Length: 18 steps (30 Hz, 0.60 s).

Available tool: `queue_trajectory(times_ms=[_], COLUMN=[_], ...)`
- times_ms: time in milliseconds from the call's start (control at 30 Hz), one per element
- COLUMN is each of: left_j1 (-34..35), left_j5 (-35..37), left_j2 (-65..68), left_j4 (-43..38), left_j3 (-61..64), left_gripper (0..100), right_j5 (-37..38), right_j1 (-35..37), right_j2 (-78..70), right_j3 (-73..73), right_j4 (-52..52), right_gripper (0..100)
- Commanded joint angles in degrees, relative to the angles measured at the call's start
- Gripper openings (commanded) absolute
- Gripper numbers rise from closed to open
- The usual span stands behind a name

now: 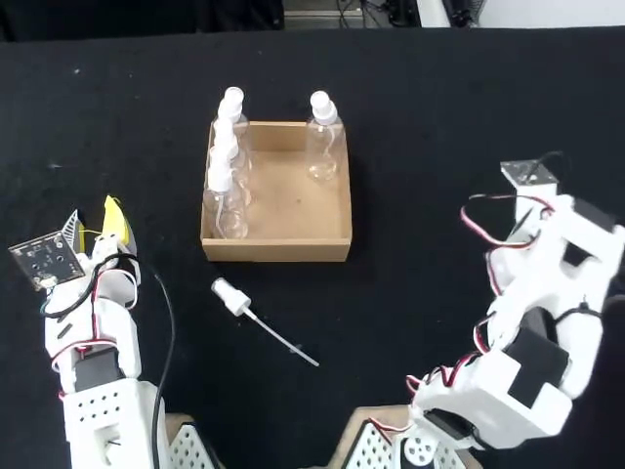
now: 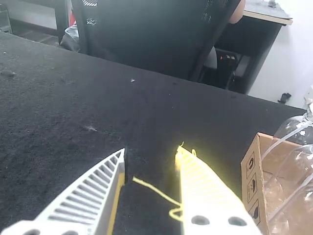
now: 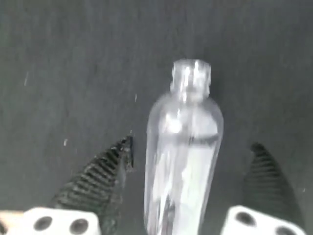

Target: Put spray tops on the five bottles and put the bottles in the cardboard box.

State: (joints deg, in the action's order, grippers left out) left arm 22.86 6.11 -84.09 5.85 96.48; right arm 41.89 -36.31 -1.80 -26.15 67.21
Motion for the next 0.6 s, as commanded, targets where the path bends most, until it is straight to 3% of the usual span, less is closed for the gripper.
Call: queue_trajectory(times_ms=[0, 300, 567], left_j1=[-0.66, -0.66, -0.66], left_j5=[-0.53, -0.53, -0.53], left_j2=[-0.18, -0.18, -0.18], left_j4=[-0.88, -0.88, -0.88], left_j3=[1.36, 1.36, 1.36], left_gripper=[13, 13, 13], right_j5=[-0.79, -0.44, -0.88], right_j1=[1.32, 0.79, 0.44], right_j2=[1.98, -5.05, -4.88], right_j3=[-1.45, -2.07, 4.79], right_j4=[-6.24, -13.71, -0.35], right_gripper=[27.6, 27.2, 27.6])
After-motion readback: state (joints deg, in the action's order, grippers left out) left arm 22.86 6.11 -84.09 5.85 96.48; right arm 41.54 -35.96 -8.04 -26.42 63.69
